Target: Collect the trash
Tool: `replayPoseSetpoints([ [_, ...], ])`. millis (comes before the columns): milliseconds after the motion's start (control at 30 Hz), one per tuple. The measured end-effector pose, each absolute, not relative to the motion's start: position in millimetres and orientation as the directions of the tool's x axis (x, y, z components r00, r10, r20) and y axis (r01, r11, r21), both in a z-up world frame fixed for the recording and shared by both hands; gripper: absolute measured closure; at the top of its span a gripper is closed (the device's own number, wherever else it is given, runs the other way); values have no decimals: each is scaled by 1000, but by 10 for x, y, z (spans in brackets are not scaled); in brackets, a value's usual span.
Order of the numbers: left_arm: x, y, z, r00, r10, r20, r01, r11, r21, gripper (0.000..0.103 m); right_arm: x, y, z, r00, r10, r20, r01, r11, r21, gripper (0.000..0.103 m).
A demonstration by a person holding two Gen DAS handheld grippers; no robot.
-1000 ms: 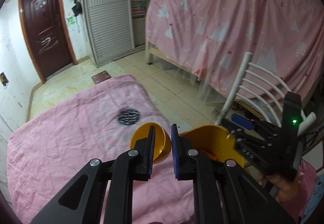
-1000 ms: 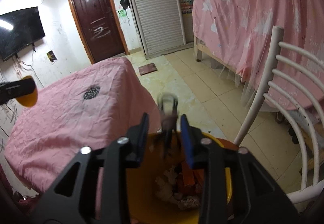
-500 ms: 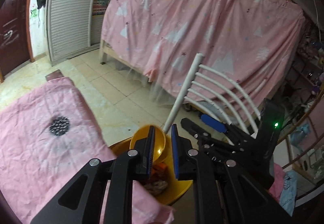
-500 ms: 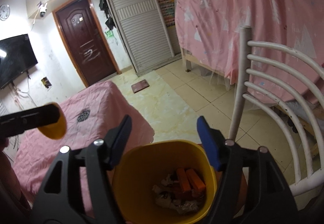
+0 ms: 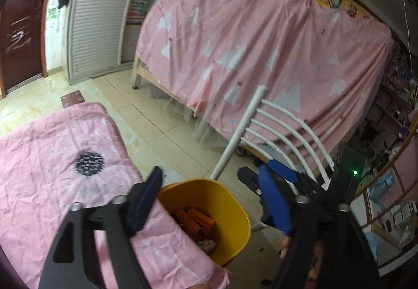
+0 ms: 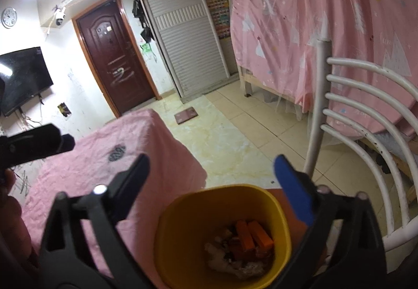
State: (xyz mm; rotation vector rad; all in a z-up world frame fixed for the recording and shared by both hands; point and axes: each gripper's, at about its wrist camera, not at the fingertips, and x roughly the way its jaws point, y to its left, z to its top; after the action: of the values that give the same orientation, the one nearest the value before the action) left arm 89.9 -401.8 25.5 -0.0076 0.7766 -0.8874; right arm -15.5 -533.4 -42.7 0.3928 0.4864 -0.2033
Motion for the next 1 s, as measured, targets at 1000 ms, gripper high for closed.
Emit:
replayPoseSetpoints([
  [1000, 874, -1685, 371, 847, -209, -488, 210, 976, -54, 10, 405, -3473, -161, 893, 124, -434, -42, 980, 193, 6],
])
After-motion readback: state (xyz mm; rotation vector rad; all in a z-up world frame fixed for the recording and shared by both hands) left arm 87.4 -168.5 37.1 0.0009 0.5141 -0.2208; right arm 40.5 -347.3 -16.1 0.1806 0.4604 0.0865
